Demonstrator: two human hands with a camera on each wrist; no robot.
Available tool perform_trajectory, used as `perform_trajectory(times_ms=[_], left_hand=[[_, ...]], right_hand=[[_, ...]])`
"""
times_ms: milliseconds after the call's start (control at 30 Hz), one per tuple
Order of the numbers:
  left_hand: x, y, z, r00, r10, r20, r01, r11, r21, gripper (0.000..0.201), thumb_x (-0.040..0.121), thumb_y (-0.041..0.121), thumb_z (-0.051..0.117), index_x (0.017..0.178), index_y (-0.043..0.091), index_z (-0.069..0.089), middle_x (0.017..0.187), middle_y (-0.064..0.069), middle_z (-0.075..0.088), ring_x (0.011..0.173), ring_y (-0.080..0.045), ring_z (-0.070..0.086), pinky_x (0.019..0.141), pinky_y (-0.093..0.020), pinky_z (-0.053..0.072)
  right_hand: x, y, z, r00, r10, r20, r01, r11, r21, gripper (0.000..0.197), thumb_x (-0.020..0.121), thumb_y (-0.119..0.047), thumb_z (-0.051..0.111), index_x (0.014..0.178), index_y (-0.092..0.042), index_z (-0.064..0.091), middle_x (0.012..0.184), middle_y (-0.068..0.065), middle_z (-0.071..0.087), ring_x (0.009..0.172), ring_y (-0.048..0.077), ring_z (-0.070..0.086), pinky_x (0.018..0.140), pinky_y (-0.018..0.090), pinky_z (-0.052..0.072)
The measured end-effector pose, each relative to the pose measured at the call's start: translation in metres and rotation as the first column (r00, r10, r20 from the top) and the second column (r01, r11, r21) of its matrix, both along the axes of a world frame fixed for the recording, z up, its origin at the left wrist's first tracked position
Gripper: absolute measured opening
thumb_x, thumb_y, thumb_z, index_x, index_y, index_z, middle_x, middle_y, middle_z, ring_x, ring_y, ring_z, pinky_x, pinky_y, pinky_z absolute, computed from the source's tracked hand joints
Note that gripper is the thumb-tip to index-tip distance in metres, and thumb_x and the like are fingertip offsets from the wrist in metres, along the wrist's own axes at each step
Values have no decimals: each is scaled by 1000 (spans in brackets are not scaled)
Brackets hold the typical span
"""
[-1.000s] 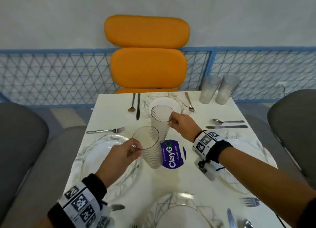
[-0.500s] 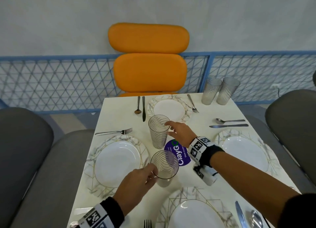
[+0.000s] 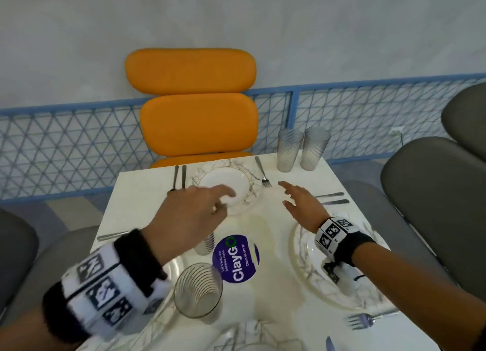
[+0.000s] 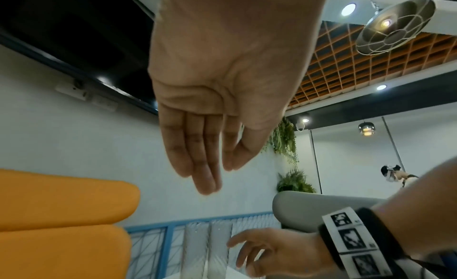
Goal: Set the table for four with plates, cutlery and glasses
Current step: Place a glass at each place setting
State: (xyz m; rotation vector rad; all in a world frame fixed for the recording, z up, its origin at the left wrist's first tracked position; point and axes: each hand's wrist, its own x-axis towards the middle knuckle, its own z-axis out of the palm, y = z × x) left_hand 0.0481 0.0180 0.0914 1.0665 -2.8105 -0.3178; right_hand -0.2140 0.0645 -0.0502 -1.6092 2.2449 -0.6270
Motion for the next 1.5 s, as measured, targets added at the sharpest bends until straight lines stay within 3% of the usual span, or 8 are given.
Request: perform_trajectory(times_ms=[100,267,567,700,800,1000,1300,1500], left_hand=[[-68,-27,-4,993,-61,-102,67,996,59,36,93,27,49,128,33,49,115,8,63,103,-15,60,86,-33,48],[-182,-93,-58,996,-57,69,33,948,316,59,93,20,51,147,22,26,148,-7,39,127,-25,45,97,-29,40],[-285,-141,-121,946,-119,301,114,993,34,70,94,19,46,150,30,7,159,-7,-4,145,-30,5,114,-38,25],[-310,-155,-144,959,-106,264,105,994,18,84,91,12,50,150,31,-7,159,0,-8,144,-34,8,112,-47,30],[-321,-162,-158,980,-65,188,47,994,101,80,87,4,51,149,27,6,155,-3,11,132,-35,34,101,-55,40],[-313,-154,-158,993,0,122,11,996,-94,26,92,1,46,116,10,50,132,-11,39,95,-27,60,85,-41,51],[-202,-101,-80,977,0,-216,-5,1000,-26,16,93,24,54,100,16,66,118,3,57,89,-19,59,65,-26,37],[-101,-23,-70,993,-46,-112,54,996,68,16,91,32,55,103,29,66,100,15,57,83,-5,58,64,-16,41]], right_hand=[[-47,-3,0,994,-87,-69,91,995,44,56,93,-15,48,145,-18,27,139,11,40,130,27,33,108,38,35],[-121,-20,10,957,-226,-179,250,961,122,64,92,-19,49,147,-17,17,144,14,30,135,31,24,108,42,32],[-188,-74,6,900,-107,-422,197,965,174,69,89,-11,49,147,-26,14,157,2,5,141,36,10,109,48,36],[-196,-94,-3,950,-98,-298,160,969,191,78,87,-1,48,148,-25,6,155,3,12,136,40,19,107,49,37],[-196,-101,-11,966,-121,-227,156,978,141,71,86,4,49,146,-17,19,148,10,24,128,38,35,102,47,42],[-196,-96,-13,956,-167,-243,191,978,81,29,92,4,42,120,-4,47,127,14,41,95,34,59,81,36,48],[-145,-38,18,991,-99,-93,46,890,-453,13,89,-4,54,99,-1,63,106,12,60,85,25,60,73,31,49],[-79,-4,26,989,123,-83,-141,950,-280,13,89,-6,56,95,1,64,101,14,60,90,27,59,82,36,48]])
